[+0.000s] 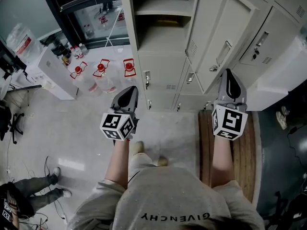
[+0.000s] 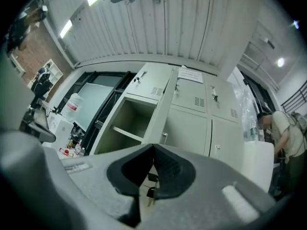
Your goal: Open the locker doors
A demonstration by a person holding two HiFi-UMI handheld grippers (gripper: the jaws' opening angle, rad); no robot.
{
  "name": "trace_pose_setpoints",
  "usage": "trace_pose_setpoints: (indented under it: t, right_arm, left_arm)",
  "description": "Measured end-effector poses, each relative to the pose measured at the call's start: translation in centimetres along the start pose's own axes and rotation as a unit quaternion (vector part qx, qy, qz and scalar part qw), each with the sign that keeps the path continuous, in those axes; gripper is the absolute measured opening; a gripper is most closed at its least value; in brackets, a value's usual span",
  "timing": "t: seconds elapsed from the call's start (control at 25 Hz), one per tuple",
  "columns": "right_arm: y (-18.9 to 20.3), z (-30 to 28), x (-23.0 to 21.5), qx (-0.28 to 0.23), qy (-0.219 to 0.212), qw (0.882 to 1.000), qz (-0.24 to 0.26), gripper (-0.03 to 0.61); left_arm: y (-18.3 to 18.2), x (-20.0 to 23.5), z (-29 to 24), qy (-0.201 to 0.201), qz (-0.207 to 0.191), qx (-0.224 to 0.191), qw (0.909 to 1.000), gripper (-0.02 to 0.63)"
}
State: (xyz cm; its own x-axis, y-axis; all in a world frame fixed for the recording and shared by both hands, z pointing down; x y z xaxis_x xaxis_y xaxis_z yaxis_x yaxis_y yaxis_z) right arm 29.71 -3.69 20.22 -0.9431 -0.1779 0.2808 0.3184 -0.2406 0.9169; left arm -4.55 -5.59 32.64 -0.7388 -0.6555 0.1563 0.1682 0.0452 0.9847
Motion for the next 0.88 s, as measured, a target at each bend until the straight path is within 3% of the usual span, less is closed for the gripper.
trace_pose_setpoints:
  t: [0.16,0.4,0.88]
  right_arm:
    - [-0.6,0.7,1.3,-0.02,-0.015,1.0,0.016,0.0]
    - [0.4,1.4,4.4,-0.006,-0.056,0.998,-0.009,0.0]
    - [7.2,-0.4,15.1,0.055,-0.159,0.984,-0.052,0.0]
  left_arm:
    - [0.2,0.5,-0.1,-0.004,0.001,-0.001,1.0,-0.002]
    - [0.9,1.9,0.2,-0.014,0.002,0.004,0.9999,-0.002]
    - [4.8,8.4,1.8,-0.063,0.003,0.02,0.9978,-0.002]
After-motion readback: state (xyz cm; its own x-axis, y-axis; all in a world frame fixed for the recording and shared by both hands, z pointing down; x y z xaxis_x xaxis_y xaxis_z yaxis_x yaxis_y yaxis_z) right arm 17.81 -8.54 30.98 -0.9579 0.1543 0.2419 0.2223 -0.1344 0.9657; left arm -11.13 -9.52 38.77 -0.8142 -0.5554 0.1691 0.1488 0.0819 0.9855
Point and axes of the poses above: the fingertips, and each gripper's own axes: z backward along the fingers, x to its left, y out of its underside, the point moved 9 cm from there along z, backward along the fingers, and after that the axes turned 12 degrees about y, right-handed, at the moved point
